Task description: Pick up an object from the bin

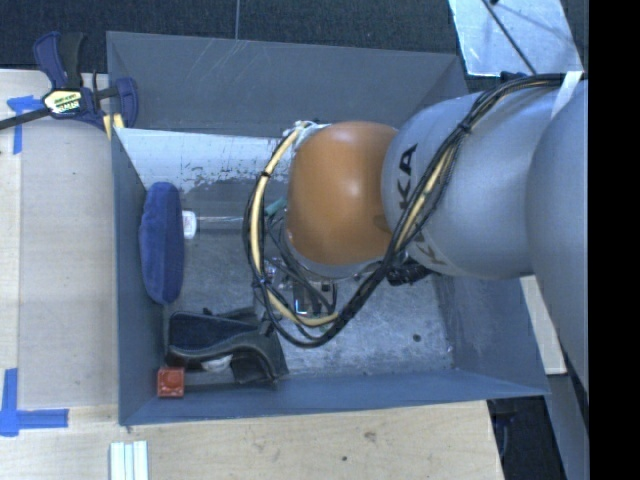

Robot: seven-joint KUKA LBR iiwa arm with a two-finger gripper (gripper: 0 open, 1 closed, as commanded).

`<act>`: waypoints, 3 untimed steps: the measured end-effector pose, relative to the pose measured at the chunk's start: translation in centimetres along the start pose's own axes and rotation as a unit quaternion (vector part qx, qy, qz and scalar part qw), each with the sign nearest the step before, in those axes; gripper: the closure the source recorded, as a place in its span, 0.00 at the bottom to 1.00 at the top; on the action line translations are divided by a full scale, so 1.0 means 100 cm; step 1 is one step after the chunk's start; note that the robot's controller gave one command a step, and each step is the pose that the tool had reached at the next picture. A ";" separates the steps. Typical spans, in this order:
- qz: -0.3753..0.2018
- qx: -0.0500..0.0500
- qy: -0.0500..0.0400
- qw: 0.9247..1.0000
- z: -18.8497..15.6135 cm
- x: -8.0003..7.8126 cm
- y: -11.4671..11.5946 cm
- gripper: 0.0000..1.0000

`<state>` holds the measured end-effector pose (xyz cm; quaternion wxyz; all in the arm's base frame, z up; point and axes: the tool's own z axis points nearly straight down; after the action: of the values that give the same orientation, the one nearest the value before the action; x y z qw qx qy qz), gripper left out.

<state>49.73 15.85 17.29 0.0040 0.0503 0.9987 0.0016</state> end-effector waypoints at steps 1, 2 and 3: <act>-0.112 0.000 0.000 0.994 -0.044 -0.020 0.006 1.00; -0.054 0.002 0.005 0.999 0.010 -0.005 0.008 1.00; -0.045 0.001 0.003 0.999 0.032 -0.008 0.039 1.00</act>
Offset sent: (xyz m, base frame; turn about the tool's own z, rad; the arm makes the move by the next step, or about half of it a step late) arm 0.0179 0.0036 0.0424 -0.2248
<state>50.93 19.62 14.10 0.0008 0.0058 1.0000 0.0003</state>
